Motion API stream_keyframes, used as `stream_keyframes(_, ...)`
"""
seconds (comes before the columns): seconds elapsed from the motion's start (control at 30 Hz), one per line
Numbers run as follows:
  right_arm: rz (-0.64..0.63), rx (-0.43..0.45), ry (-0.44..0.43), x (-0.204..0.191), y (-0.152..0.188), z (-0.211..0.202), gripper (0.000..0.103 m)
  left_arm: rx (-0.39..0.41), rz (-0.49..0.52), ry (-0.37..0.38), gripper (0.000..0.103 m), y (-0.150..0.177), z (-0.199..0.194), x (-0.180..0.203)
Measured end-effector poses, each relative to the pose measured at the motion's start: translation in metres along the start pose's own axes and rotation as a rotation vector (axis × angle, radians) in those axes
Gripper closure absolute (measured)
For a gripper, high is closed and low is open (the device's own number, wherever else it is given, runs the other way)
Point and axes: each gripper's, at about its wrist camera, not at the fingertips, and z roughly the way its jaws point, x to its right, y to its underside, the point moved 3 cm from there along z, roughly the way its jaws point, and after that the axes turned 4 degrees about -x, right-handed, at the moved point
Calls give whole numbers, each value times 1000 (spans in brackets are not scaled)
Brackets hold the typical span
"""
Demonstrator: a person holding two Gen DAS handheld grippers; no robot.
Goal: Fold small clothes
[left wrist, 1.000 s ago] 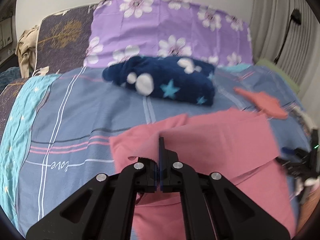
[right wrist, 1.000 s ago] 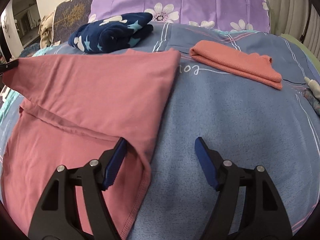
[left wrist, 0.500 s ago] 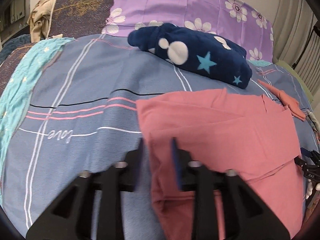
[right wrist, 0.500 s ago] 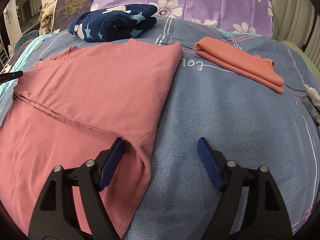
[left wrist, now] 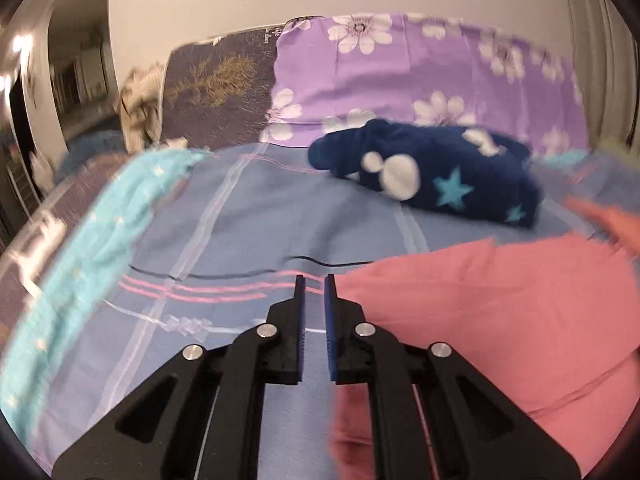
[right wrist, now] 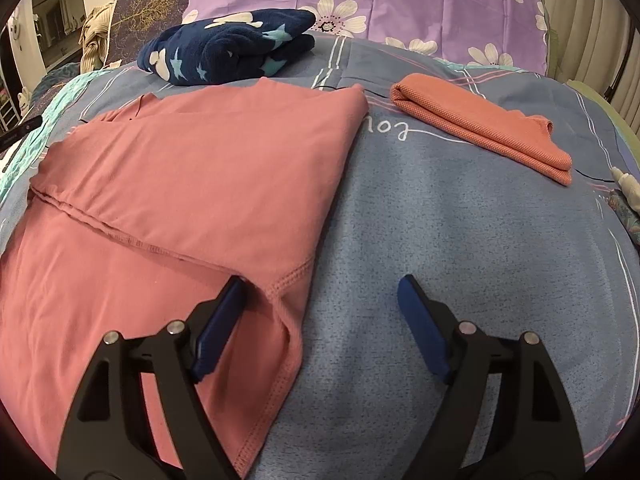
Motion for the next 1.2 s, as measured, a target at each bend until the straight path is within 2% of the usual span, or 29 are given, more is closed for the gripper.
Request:
stream_keyframes(0.07,-1,-3,-1,0,0,-1,23,-22,-12,118,76,11,-5,16)
stream_keyframes(0.17,23,-11,-47,4,0,-10,23,-109,-8,279,69,36,4,45)
stream_keyframes(0.2,58,5,-101,10,-2,-19,23,-166,5,327,68,49,14,60)
stream_keyframes(0.23,87,23,-136,15,-4,-25,23,-209,25,344,62,59,21,66)
stream_keyframes(0.27,131,48,-175,22,-10,-33,23,-232,75,313,60,68,29,77)
stream_keyframes(0.37,216,55,-206,35,-33,-34,23,-224,129,264,58,68,27,88)
stream_keyframes(0.47,273,23,-237,45,-68,-12,26,-213,137,251,58,72,26,89)
stream_keyframes(0.53,316,-8,-219,49,-91,11,39,-209,139,247,58,72,25,86)
stream_keyframes(0.6,337,-36,-173,47,-107,33,43,-206,143,241,58,70,23,87)
stream_keyframes(0.63,342,-42,-172,46,-111,39,51,-205,145,238,58,68,23,87)
stream_keyframes(0.67,349,-51,-177,44,-115,48,61,-202,148,234,58,67,22,86)
stream_keyframes(0.7,349,-56,-181,42,-117,53,95,-200,151,230,58,66,22,87)
stream_keyframes(0.83,355,-5,-181,52,-112,61,96,-197,150,230,57,67,21,87)
stream_keyframes(0.9,422,-11,-280,66,-105,73,97,-198,148,233,57,67,21,86)
stream_keyframes(0.97,457,0,-329,73,-105,75,97,-199,148,232,57,67,22,86)
stream_keyframes(1.07,456,6,-324,72,-102,65,93,-200,151,228,57,67,22,87)
stream_keyframes(1.13,449,10,-278,67,-97,43,82,-201,145,233,57,66,22,85)
stream_keyframes(1.2,402,28,-272,56,-88,18,75,-189,120,250,57,63,17,80)
